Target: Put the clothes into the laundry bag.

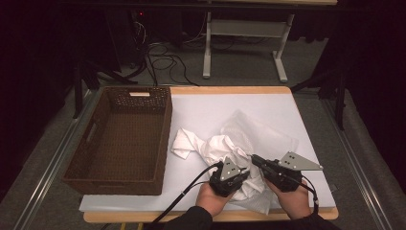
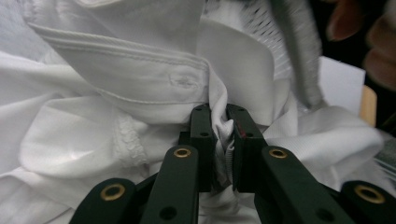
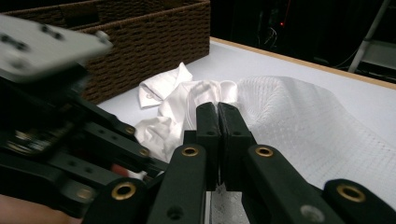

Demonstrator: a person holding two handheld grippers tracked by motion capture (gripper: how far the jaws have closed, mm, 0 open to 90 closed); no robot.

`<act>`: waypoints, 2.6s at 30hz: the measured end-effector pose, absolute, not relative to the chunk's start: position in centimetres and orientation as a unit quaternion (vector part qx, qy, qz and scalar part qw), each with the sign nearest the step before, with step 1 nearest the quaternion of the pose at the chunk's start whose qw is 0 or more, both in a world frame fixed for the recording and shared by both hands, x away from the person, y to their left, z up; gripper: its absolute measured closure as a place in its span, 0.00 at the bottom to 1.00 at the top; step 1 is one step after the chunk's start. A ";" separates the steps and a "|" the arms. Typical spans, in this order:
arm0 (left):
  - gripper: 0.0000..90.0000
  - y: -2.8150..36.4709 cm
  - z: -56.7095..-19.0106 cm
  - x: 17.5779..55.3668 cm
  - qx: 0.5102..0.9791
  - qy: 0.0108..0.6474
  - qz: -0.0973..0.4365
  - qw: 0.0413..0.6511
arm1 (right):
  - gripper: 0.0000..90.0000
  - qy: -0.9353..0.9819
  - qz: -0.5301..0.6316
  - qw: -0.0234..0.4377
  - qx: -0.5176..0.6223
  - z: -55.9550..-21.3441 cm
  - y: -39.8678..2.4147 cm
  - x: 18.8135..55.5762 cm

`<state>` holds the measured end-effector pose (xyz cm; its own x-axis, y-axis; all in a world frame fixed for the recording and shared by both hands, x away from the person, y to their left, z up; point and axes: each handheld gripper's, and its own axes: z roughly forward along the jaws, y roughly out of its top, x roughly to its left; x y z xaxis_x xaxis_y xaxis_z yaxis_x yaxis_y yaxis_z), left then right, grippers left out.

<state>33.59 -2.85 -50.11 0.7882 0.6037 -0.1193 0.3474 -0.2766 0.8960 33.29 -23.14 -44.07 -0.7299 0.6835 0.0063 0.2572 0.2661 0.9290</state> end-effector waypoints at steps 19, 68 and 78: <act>0.43 0.8 -48.4 31.3 0.732 0.321 0.149 0.582 | 1.00 0.767 0.530 0.208 0.294 -43.8 -23.1 33.0; 0.95 -1.4 -48.8 32.5 0.750 0.300 0.150 0.570 | 1.00 0.763 0.537 0.207 0.294 -43.4 -22.4 33.0; 0.95 -1.6 -48.6 32.1 0.751 0.290 0.151 0.574 | 1.00 0.758 0.531 0.206 0.319 -43.6 -22.9 33.8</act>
